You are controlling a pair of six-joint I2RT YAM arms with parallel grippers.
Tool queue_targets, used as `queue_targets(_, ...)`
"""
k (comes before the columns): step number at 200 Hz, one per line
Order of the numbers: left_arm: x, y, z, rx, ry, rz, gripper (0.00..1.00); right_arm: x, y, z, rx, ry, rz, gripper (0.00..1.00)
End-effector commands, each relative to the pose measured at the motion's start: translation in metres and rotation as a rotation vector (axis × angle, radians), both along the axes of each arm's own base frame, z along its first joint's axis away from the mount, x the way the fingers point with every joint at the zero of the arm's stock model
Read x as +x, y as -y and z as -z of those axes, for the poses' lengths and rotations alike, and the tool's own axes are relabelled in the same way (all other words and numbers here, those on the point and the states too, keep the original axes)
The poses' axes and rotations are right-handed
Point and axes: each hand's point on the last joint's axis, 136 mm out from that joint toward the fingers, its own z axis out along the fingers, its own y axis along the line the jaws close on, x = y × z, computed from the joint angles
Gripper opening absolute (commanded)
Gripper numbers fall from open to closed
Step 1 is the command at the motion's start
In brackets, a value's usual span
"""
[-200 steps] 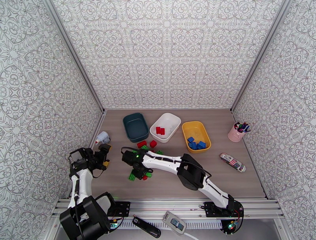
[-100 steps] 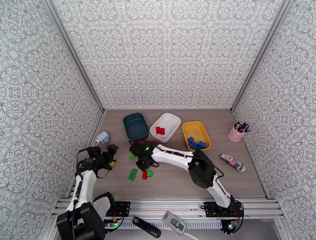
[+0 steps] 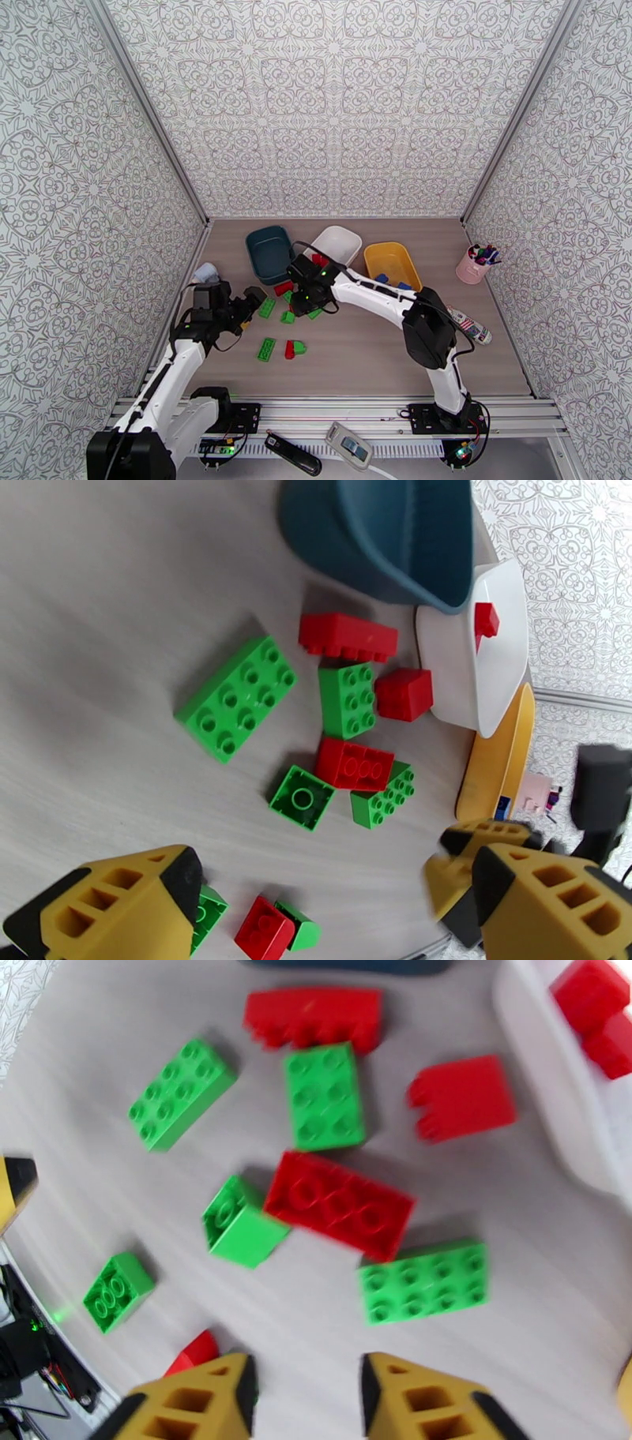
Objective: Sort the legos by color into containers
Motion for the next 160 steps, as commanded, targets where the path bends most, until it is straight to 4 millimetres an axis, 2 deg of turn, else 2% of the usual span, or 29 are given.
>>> queue_targets(1, -0.005, -0.018, -0.001, 0.074, -0.022, -0.029, 0.96, -0.043, -0.014, 0.003, 0.024, -0.090, -0.027, 0.48)
queue_targets(45, -0.009, -0.049, -0.009, 0.045, -0.011, -0.106, 0.96, -0.104, -0.029, 0.011, 0.066, -0.187, -0.042, 0.57)
queue_targets(80, -0.012, -0.067, -0.015, 0.028, 0.001, -0.145, 0.96, -0.135, -0.035, 0.029, 0.040, -0.234, -0.059, 0.60)
queue_targets(122, -0.013, -0.072, -0.019, 0.026, 0.010, -0.154, 0.96, -0.135, -0.035, 0.057, -0.016, -0.258, -0.013, 0.66)
queue_targets(160, -0.014, -0.072, -0.015, 0.019, 0.006, -0.157, 0.96, -0.123, -0.032, 0.071, -0.098, -0.216, 0.003, 0.69)
